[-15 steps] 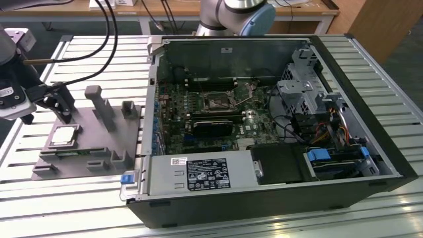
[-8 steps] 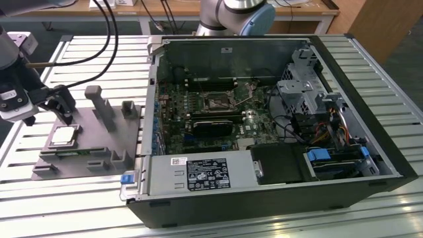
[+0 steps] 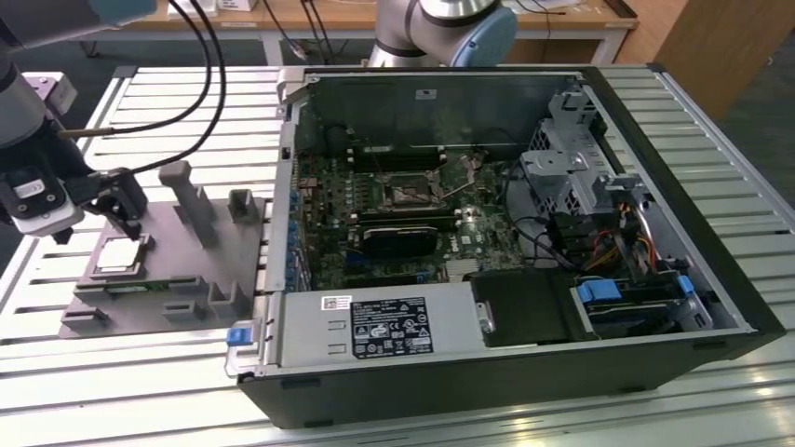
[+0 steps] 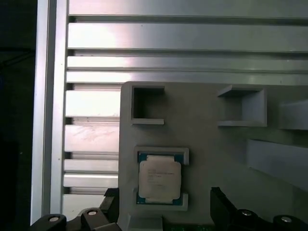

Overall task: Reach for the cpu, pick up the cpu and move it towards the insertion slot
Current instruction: 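Pick up the cpu and move it towards the insertion slot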

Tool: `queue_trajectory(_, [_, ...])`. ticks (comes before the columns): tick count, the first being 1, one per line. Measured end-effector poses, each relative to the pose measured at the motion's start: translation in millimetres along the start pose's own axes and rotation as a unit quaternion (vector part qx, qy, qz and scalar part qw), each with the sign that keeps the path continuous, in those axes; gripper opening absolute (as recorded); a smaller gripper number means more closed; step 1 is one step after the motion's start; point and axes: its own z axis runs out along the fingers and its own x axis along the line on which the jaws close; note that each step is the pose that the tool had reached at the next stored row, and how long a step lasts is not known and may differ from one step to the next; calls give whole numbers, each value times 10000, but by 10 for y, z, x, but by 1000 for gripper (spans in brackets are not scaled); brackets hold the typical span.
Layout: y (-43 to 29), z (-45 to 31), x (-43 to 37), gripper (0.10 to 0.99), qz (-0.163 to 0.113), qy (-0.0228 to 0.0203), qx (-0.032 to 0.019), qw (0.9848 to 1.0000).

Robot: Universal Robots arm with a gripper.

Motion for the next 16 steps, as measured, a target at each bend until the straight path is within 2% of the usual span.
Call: queue_trajectory(16, [-5, 264, -2, 835, 0, 1, 2, 10000])
